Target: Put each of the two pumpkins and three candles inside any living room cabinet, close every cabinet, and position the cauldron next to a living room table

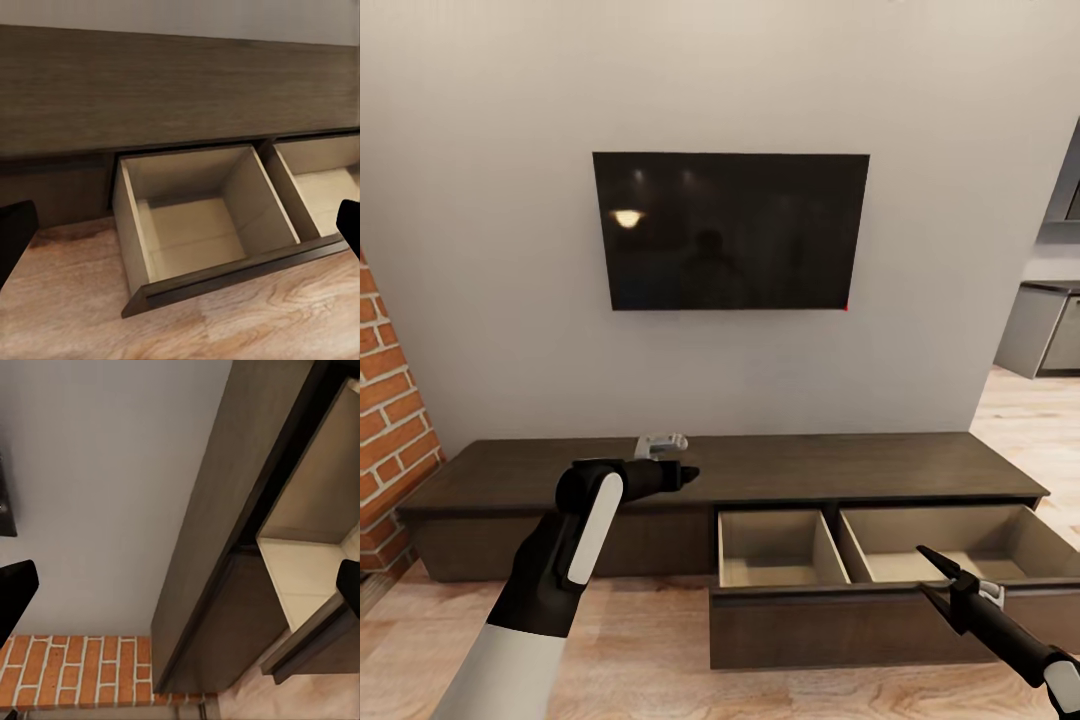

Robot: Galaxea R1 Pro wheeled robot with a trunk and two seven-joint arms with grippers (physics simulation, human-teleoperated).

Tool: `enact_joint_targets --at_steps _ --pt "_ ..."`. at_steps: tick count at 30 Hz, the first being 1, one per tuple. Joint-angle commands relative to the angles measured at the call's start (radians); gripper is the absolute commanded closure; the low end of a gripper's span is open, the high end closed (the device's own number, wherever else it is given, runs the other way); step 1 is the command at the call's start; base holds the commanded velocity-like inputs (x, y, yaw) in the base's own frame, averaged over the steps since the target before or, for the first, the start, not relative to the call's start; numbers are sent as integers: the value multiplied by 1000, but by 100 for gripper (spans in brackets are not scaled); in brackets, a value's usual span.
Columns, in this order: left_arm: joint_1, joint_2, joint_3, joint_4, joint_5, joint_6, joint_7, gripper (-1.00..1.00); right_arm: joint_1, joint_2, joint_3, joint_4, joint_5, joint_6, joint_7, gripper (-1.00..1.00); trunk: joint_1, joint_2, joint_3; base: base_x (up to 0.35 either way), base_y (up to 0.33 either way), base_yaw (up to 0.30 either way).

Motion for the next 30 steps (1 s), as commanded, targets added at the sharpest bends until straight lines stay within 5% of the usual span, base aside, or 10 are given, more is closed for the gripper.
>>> enact_joint_targets --at_steps 1,13,30 --pt "-1 0 0 0 5 4 5 -100 -1 0 -3 1 -1 3 1 -100 -4 7 2 0 0 0" --pt "-1 0 -1 1 5 4 4 -100 -1 0 -3 1 0 -7 2 -100 -50 91 40 -4 1 -34" --pt "-1 0 -1 -1 9 4 2 -100 -1 0 2 1 0 -8 2 -100 -115 210 93 -215 163 -267"
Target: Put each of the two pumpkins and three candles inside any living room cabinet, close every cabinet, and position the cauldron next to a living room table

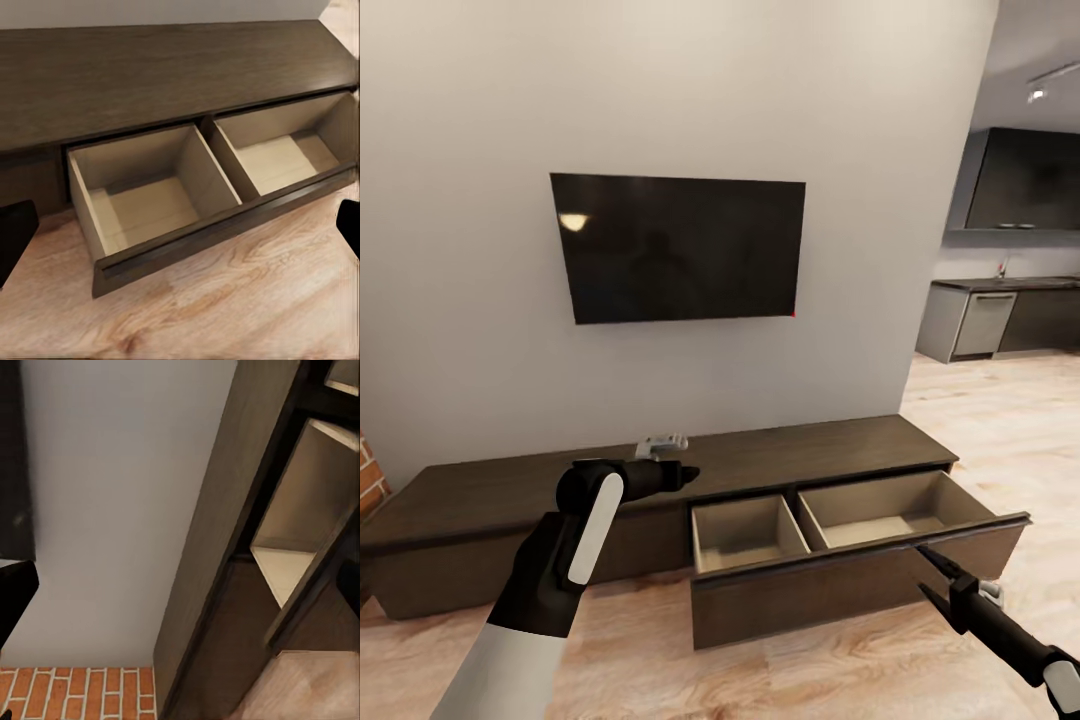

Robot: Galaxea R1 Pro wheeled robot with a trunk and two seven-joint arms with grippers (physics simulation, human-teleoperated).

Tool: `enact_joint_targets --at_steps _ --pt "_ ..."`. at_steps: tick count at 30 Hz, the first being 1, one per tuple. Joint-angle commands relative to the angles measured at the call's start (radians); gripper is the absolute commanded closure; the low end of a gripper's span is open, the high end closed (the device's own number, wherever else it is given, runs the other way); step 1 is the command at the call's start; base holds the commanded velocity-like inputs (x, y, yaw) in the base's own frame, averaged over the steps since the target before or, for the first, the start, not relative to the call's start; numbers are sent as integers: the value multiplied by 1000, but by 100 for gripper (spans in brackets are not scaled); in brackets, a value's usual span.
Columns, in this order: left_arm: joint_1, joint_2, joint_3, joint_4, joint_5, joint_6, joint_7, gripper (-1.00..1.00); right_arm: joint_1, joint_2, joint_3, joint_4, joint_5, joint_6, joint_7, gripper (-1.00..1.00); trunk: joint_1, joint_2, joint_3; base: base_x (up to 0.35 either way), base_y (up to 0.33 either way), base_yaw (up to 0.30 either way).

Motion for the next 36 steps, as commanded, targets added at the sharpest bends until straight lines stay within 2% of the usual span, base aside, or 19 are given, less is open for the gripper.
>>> enact_joint_targets --at_steps 1,15,22,36 --pt "0 0 0 -1 5 4 4 -100 -1 0 -3 1 -1 6 2 -100 -4 7 2 -252 196 -284" --pt "-1 0 0 -2 6 4 4 -100 -1 -1 -3 -1 0 5 2 -100 -58 105 46 -232 180 -284" --pt "0 0 0 -2 5 4 4 -100 -1 -1 -3 -1 0 5 2 -100 -85 154 68 -46 34 -284" --pt "0 0 -1 -3 4 4 4 -100 -1 0 -3 -1 26 4 0 -100 -139 252 112 -3 2 -283"
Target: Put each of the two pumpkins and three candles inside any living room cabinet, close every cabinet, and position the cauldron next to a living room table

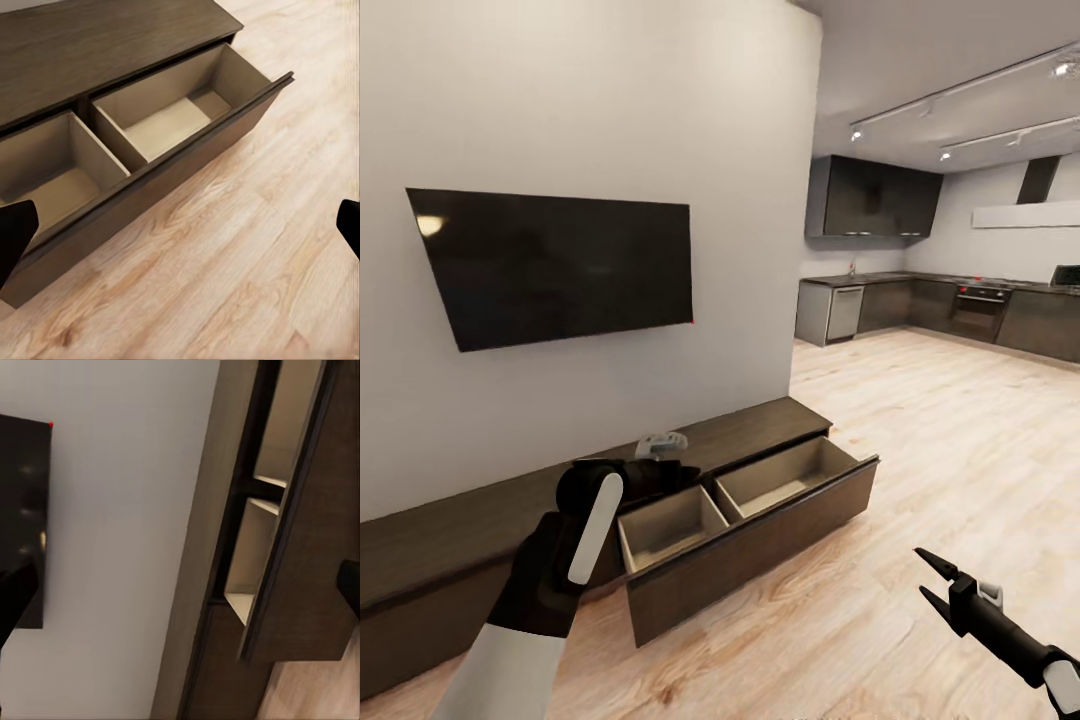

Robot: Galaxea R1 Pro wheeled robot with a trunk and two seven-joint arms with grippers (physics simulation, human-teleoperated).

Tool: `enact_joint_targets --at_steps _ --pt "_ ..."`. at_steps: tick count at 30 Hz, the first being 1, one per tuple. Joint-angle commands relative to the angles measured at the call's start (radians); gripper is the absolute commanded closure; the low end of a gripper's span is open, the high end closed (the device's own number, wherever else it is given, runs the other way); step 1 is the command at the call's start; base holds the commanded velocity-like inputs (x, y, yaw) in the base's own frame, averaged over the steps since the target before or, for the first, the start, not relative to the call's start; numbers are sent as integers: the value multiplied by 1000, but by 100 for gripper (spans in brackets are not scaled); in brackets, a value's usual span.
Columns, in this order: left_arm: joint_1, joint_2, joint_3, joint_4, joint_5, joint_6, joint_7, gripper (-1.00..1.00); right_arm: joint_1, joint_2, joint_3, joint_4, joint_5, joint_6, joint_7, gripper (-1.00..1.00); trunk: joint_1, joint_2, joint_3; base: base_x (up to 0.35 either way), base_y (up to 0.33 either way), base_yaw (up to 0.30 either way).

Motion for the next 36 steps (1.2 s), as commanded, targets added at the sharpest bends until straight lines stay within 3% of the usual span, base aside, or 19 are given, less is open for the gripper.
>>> enact_joint_targets --at_steps 1,14,36 --pt "-1 0 0 -1 5 4 4 -100 -1 0 -3 1 -1 6 1 -100 -4 7 2 0 0 -279" --pt "-1 0 1 -2 5 4 4 -100 -2 0 -3 1 0 6 1 -100 -54 98 43 -16 0 -277" --pt "0 0 -1 0 5 4 4 -100 -1 -1 -3 1 0 6 1 -100 -138 252 112 -204 61 -277"
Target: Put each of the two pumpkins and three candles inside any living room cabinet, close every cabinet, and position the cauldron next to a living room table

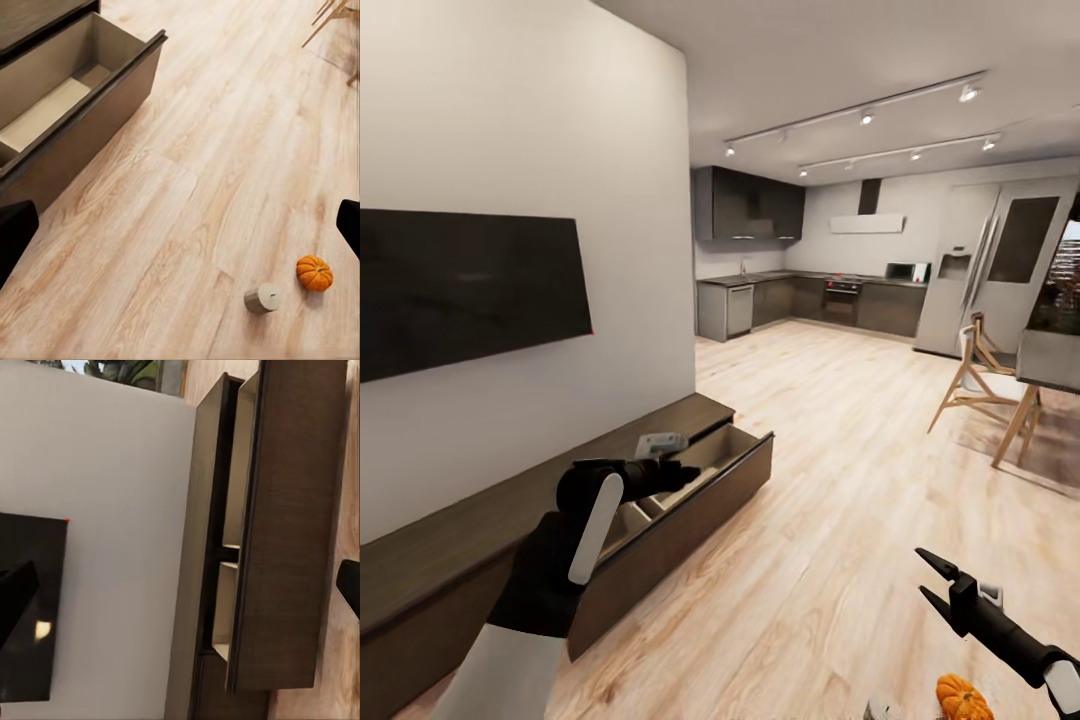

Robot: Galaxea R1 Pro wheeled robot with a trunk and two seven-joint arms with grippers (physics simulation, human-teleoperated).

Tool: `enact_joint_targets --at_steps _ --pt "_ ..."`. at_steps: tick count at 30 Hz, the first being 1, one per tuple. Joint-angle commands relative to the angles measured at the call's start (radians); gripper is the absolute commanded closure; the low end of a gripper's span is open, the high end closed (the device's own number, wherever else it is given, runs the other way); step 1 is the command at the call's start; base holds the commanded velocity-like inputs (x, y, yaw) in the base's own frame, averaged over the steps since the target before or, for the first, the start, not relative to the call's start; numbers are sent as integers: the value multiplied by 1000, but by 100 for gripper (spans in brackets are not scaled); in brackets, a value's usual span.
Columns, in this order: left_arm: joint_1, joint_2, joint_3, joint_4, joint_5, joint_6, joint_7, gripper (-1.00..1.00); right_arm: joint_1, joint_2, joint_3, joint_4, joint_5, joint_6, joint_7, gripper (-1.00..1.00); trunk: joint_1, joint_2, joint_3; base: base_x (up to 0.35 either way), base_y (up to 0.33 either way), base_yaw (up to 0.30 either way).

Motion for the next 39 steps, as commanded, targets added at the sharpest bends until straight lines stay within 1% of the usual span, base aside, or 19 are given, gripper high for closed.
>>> enact_joint_targets --at_steps 1,6,10,16,34,35,39 --pt "-1 0 0 -1 5 4 4 -100 -1 0 -3 1 -1 6 1 -100 -4 6 2 -30 5 -277" --pt "-1 0 0 -1 5 4 4 -100 -1 0 -3 1 -1 5 1 -100 -23 41 18 -14 3 -277" --pt "0 0 0 -1 5 4 4 -100 -1 1 -3 2 -1 -28 2 -100 -38 69 30 -3 1 -277" --pt "-1 0 0 -1 5 4 4 -100 -1 2 -3 2 -1 -46 3 -100 -61 111 49 -1 0 -277" --pt "-1 0 0 1 5 4 4 -100 -1 1 -4 2 0 -54 2 -100 -130 237 105 0 0 -277" --pt "-1 0 0 1 5 4 4 -100 -1 1 -3 2 0 -64 1 -100 -134 244 109 0 0 -278" --pt "-1 0 0 1 5 4 4 -100 -1 2 18 2 0 -130 -41 -100 -150 272 121 0 0 -278"
